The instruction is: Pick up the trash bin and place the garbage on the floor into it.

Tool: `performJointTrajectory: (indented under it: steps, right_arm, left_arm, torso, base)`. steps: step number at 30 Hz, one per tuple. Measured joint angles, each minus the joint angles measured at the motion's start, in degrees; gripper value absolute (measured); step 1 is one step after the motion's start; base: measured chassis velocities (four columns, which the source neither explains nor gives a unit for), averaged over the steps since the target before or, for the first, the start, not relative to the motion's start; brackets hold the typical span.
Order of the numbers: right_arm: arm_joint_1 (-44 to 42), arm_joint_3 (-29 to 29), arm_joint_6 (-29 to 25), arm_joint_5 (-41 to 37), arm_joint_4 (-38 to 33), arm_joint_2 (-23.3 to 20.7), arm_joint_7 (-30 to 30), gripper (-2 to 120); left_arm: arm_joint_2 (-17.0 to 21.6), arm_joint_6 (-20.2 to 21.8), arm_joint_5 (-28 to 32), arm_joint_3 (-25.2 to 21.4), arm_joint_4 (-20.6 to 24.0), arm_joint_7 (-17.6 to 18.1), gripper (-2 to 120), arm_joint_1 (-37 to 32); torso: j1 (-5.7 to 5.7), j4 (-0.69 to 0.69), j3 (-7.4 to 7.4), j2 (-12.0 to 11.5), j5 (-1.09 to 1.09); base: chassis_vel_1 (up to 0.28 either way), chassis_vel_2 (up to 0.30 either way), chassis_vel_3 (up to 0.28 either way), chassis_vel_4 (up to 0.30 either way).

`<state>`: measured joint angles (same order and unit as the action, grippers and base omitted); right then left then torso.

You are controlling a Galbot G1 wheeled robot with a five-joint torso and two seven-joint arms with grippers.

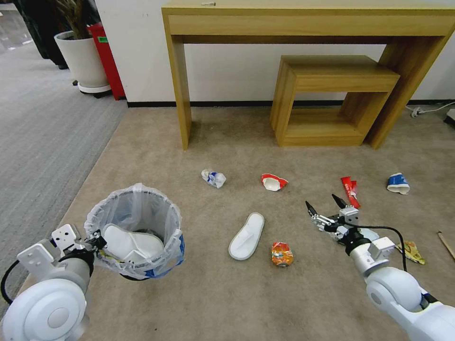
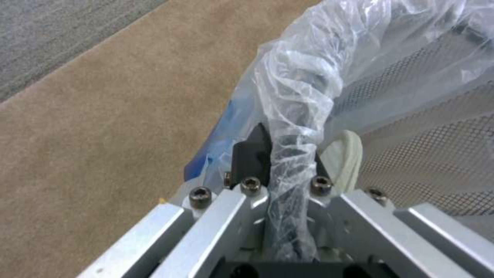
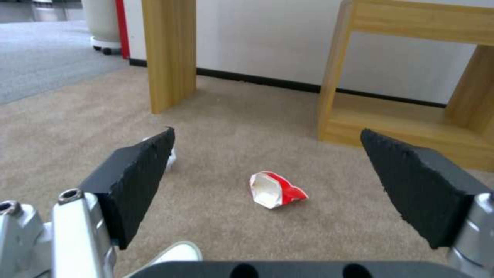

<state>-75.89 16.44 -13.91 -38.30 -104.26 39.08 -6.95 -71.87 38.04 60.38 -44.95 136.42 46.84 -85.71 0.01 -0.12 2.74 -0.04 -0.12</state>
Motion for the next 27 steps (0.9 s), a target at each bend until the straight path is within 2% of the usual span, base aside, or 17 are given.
performJointTrajectory:
  steps: [27]
  right_arm:
    - [-1.0,-0.2,-0.1,1.2,-0.1,0.7,0.1,91]
  left_arm:
    - [0.5,-0.1,0.3,-0.5,0.0,-0.1,1,0.0]
  torso:
    - [0.00,0.00,-0.01,0.0,0.00]
  base:
    - [-0.012,0.013,0.013,-0.015]
